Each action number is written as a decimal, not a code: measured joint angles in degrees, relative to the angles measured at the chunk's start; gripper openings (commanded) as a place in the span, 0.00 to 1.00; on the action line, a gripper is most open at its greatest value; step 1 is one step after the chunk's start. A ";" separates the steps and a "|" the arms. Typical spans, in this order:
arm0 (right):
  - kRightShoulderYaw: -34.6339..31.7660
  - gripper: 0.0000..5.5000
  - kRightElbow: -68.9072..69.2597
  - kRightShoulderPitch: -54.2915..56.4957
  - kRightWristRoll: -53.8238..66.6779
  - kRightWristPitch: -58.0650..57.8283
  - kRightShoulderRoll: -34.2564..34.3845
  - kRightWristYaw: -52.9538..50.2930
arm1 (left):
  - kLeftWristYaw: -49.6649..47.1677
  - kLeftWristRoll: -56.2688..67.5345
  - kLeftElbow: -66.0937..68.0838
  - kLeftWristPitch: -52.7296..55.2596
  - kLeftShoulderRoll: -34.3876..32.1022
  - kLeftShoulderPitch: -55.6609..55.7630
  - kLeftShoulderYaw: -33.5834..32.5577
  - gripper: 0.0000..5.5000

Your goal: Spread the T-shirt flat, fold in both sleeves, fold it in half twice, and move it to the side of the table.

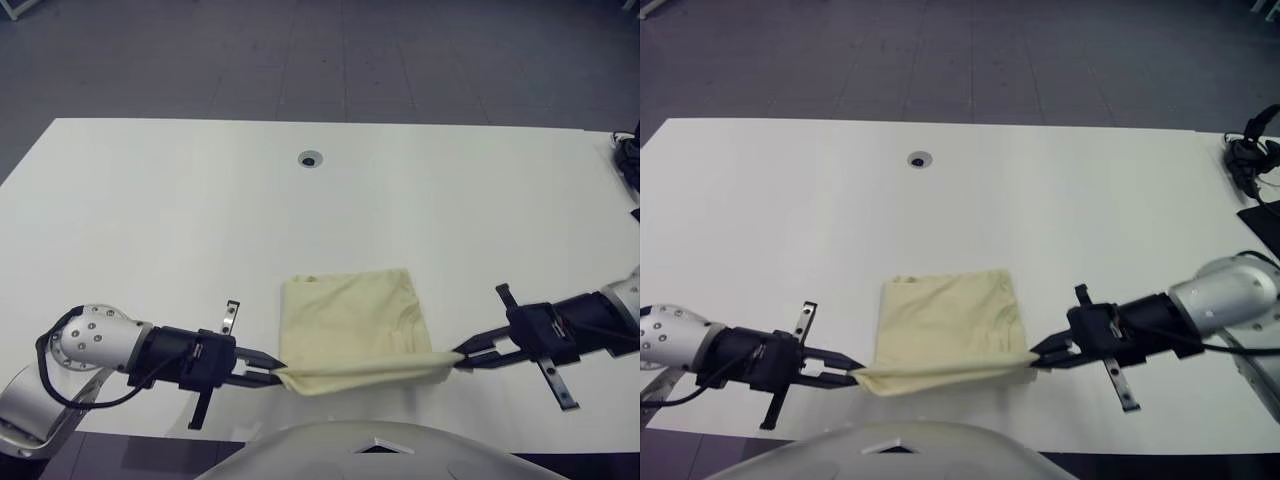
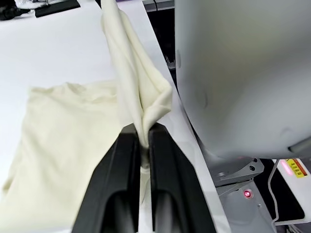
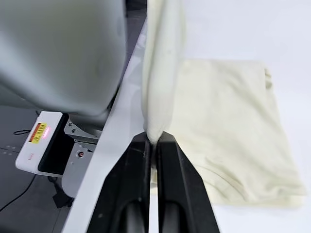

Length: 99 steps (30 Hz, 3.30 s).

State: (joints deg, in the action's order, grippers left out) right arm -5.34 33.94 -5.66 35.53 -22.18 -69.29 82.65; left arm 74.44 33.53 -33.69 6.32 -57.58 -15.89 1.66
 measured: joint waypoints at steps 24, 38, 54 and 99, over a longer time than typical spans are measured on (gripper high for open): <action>25.89 0.00 -37.46 30.47 -21.22 1.57 19.22 2.35 | -1.79 -6.03 31.60 10.57 16.51 23.38 9.55 0.01; 25.58 0.17 -44.74 33.80 -25.54 -0.17 25.15 -4.97 | -7.75 -7.63 38.08 11.99 21.10 26.95 6.66 0.23; 19.51 0.64 -53.04 36.10 -31.98 3.43 34.87 -27.47 | -31.61 -18.54 53.92 2.51 34.24 31.71 2.65 0.71; 26.57 0.98 -69.37 33.55 -29.49 27.38 55.91 -24.93 | -48.23 -13.76 37.31 3.00 39.03 28.84 -11.84 0.98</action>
State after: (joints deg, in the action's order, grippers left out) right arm 21.23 -35.43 27.89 6.05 5.19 -13.38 57.72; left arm 26.20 19.78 3.62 9.31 -18.55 12.95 -10.18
